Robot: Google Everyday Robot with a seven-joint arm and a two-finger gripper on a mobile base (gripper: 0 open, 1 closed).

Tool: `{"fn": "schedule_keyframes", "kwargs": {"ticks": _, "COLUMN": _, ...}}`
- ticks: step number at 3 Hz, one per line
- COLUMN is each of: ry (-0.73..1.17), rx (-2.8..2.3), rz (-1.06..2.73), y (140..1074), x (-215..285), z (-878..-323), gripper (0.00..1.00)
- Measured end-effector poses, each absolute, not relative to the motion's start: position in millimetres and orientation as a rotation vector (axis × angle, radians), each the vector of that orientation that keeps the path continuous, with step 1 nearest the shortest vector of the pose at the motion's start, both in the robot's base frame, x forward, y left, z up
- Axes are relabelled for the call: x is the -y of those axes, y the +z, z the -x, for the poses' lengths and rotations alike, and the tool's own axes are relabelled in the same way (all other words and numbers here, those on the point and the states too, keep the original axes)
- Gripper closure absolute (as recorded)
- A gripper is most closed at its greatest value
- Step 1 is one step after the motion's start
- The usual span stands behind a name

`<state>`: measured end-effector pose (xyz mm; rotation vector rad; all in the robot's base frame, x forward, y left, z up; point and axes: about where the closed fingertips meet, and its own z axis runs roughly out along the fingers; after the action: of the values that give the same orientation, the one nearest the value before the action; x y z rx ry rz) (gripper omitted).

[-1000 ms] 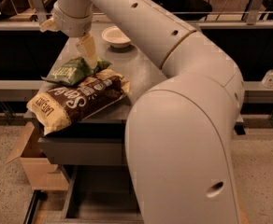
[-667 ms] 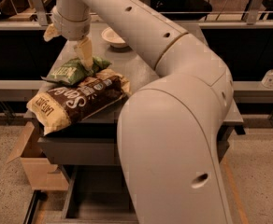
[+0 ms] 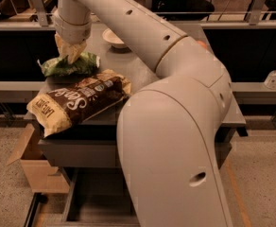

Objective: Place green jalapeno chip bag into middle drawer

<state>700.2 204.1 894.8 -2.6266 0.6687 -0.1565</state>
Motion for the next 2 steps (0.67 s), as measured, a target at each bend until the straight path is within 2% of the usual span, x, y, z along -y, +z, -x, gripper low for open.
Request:
{"fn": "schedule_keyframes", "kwargs": {"ticks": 1, "ry": -0.166, "rx": -0.658, "rz": 2.618, "y": 900, "x": -202, "z": -696, "gripper": 0.95}}
{"fn": "schedule_keyframes", "kwargs": {"ticks": 2, "ry": -0.206, "rx": -0.625, "rz": 2.605, "y": 918, "x": -200, "z": -687, "gripper": 1.0}}
